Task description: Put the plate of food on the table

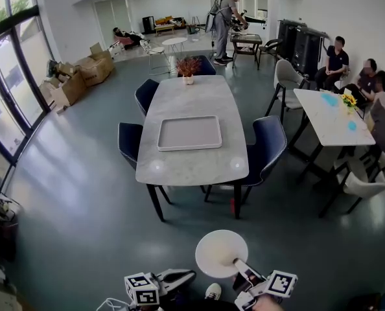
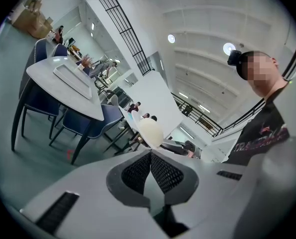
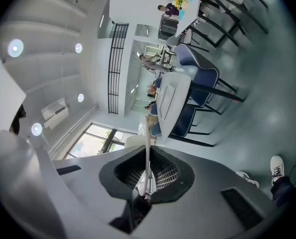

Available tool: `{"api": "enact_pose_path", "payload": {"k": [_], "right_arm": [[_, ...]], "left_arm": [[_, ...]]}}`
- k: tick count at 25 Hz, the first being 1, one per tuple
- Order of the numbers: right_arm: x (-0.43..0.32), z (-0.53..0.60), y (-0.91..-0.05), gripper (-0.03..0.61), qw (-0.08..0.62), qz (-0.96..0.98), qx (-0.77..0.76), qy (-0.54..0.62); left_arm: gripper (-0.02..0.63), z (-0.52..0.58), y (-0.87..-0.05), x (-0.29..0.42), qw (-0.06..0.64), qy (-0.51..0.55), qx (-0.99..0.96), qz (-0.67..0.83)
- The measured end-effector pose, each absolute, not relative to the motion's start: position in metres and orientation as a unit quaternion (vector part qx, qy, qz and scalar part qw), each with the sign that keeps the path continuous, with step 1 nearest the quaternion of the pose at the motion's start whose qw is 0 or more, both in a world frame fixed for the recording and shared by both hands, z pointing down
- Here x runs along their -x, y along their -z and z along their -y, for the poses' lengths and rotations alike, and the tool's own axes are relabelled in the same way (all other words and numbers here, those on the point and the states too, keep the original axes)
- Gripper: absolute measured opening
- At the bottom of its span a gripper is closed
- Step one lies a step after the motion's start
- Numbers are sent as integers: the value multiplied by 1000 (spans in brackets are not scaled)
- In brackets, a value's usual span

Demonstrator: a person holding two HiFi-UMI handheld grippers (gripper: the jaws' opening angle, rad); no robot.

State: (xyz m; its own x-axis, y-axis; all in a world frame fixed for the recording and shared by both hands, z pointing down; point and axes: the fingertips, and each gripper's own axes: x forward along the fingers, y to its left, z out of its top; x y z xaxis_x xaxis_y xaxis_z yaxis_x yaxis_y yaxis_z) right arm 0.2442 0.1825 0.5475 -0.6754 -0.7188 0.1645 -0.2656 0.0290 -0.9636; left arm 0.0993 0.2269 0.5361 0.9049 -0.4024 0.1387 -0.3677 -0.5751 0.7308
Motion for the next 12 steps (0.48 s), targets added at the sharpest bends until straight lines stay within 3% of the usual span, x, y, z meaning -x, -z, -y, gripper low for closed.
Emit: {"api": "enact_pose_path", "payload": {"k": [12], "right_arm": [[-251,-180,-562,21,188,-666,364,623]], "left_arm": [[6,-224,-533,-97,415,22,-881,226]]}}
